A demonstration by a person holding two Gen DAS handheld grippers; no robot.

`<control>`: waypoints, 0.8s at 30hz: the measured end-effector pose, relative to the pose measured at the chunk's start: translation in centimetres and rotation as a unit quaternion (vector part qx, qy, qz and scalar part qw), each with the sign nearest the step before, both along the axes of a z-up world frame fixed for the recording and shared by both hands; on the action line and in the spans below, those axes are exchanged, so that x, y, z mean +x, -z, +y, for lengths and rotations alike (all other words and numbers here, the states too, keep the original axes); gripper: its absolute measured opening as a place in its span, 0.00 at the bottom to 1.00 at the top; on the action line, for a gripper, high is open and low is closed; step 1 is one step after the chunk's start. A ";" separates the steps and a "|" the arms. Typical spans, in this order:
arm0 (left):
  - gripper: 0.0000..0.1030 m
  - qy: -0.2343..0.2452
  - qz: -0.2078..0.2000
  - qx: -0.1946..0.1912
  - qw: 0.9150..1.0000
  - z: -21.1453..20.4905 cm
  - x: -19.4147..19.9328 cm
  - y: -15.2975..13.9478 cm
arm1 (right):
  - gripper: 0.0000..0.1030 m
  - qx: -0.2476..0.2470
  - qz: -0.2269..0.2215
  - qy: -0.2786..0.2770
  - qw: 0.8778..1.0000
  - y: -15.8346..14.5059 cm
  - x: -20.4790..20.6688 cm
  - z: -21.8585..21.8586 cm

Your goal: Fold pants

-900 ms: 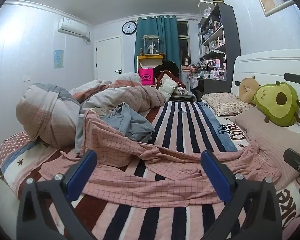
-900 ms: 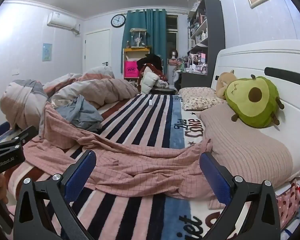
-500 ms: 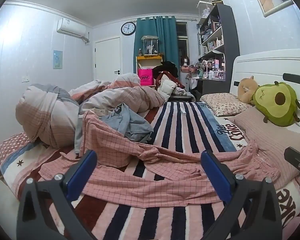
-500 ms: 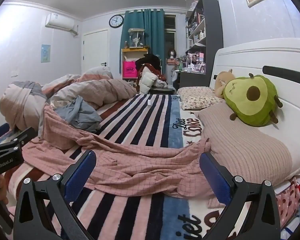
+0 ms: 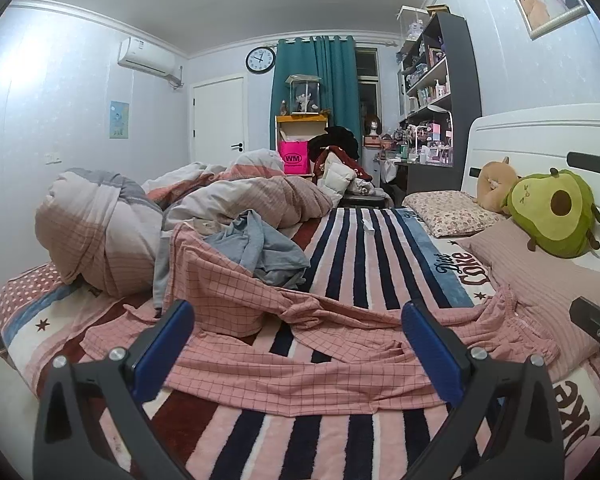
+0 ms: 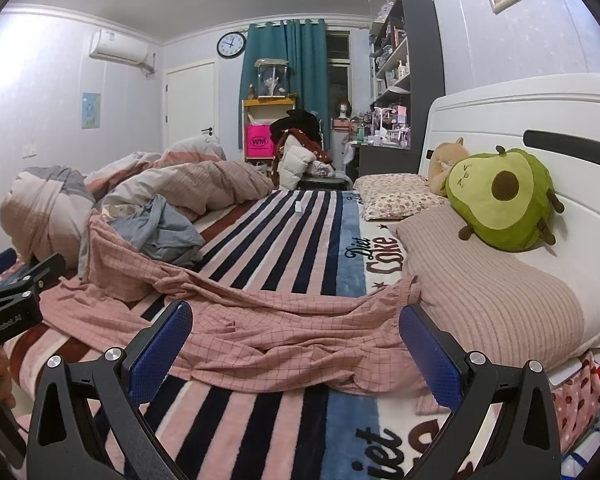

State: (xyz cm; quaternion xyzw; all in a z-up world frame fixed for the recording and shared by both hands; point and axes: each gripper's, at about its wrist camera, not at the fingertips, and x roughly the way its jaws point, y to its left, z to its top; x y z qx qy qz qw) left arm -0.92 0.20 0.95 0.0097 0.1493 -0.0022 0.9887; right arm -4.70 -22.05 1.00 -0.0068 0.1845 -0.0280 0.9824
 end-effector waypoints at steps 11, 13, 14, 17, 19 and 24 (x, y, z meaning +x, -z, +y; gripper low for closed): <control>0.99 0.000 0.000 -0.002 1.000 0.3 -0.1 0.0 | 1.00 0.002 -0.001 0.000 1.000 0.1 -0.1 0.0; 0.99 -0.001 0.000 -0.001 1.000 0.5 -0.2 -0.1 | 1.00 0.002 0.001 0.001 1.000 0.1 -0.2 0.0; 0.99 0.000 0.000 0.000 1.000 0.5 -0.2 -0.1 | 1.00 0.002 -0.001 0.001 1.000 0.1 -0.2 0.0; 0.99 0.000 0.001 -0.002 1.000 0.5 -0.1 0.0 | 1.00 0.004 -0.001 0.000 1.000 0.2 -0.1 0.0; 0.99 0.000 0.001 -0.002 1.000 0.5 -0.2 -0.1 | 1.00 0.003 0.000 0.000 1.000 0.2 -0.1 0.0; 0.99 -0.001 0.000 -0.002 1.000 0.5 -0.2 -0.1 | 1.00 0.005 0.001 0.000 1.000 0.3 0.0 -0.2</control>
